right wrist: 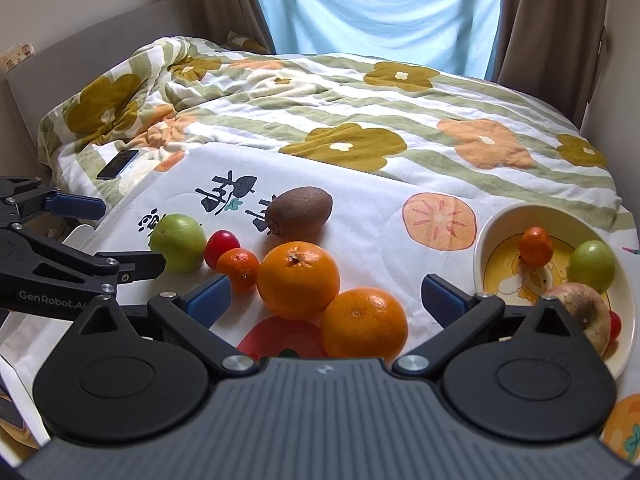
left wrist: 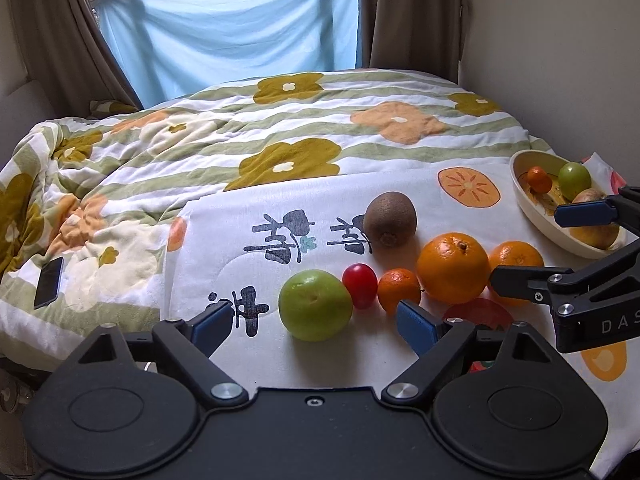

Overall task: Organize fruits
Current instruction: 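Grasp the green apple with the left tool while the right tool grasps the large orange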

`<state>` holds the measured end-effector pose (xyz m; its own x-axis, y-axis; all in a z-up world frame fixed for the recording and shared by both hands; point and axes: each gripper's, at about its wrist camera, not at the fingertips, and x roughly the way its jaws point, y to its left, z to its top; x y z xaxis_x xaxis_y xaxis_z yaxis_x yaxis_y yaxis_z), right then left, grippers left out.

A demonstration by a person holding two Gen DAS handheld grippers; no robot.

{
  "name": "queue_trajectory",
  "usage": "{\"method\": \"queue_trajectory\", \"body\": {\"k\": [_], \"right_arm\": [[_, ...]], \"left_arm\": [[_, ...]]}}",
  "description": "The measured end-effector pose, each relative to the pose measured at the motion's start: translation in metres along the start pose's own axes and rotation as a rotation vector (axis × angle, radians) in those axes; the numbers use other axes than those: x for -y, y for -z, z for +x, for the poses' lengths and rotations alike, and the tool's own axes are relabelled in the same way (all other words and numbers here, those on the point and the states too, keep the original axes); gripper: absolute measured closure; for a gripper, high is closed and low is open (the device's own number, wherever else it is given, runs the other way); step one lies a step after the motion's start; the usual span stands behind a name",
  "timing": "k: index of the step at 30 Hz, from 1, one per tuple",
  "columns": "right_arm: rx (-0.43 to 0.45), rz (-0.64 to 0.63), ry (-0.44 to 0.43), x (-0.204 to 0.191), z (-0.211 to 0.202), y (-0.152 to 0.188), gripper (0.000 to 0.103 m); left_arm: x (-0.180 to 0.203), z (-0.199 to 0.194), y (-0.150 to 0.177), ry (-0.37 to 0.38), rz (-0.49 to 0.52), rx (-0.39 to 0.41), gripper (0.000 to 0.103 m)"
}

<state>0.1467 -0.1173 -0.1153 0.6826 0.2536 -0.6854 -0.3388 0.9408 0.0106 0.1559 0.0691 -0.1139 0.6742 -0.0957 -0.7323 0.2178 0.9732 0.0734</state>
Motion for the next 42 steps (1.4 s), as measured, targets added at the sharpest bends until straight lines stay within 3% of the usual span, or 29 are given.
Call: {"method": "queue_trajectory", "body": {"k": [7,12,18,30,42], "right_arm": [[-0.027,-0.072,-0.006,-0.008,0.027,-0.002,0.000],[-0.048,-0.116,-0.015,-0.013,0.039,-0.001,0.000],[-0.067,-0.178,-0.037,-0.016,0.051,-0.003,0.000],[-0.096,-0.307,-0.070,-0.023,0.067,-0.004,0.000],[-0.118,-0.349,-0.089,-0.023,0.077,0.000,0.025]], "left_arm": [[-0.004,0.030,0.000,0.014,0.029,-0.049,0.027],[-0.006,0.043,-0.003,0.031,0.032,-0.068,0.030],[-0.005,0.052,-0.001,0.054,0.055,-0.094,0.044],[-0.005,0.049,0.000,0.044,0.057,-0.095,0.045],[-0.008,0.038,0.009,0.022,0.010,-0.106,0.045]]}}
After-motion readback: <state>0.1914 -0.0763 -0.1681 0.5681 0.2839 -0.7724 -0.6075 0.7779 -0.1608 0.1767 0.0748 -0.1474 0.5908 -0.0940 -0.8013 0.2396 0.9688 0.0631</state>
